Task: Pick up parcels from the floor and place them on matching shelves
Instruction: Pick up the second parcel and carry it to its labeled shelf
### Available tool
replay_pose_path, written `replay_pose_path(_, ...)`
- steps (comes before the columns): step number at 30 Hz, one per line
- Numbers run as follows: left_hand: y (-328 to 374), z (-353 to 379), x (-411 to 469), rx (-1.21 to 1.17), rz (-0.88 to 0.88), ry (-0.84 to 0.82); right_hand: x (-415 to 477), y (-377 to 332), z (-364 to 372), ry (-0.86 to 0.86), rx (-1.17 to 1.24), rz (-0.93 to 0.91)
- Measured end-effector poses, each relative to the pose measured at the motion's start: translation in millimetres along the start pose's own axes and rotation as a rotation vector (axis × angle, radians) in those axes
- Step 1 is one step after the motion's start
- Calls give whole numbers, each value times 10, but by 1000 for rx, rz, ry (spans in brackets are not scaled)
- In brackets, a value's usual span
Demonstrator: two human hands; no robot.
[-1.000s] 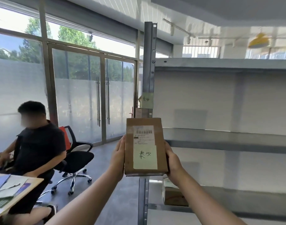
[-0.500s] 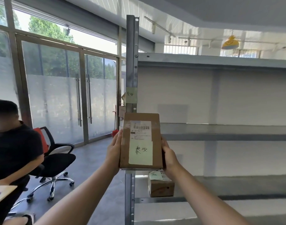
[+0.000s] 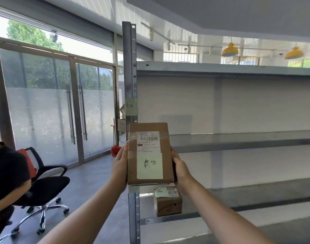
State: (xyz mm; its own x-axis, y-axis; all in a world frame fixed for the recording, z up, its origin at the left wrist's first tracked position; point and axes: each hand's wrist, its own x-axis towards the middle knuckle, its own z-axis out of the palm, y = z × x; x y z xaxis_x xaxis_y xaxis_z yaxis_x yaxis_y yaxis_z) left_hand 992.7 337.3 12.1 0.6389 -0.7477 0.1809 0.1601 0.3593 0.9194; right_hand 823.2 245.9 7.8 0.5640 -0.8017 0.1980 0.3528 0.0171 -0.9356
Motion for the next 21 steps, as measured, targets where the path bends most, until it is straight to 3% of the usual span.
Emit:
replay_pose_path(7,-25,214,19,-31,7,-68,-64,-142,-156,41,-15,-38)
replay_pose_path(15,-35,444,133,-10,34,3,29,-372,-272,154,-111,-109)
replay_pose_path(21,9,539,264,-9,17,-50,157,-503,-319,177,-137,-161)
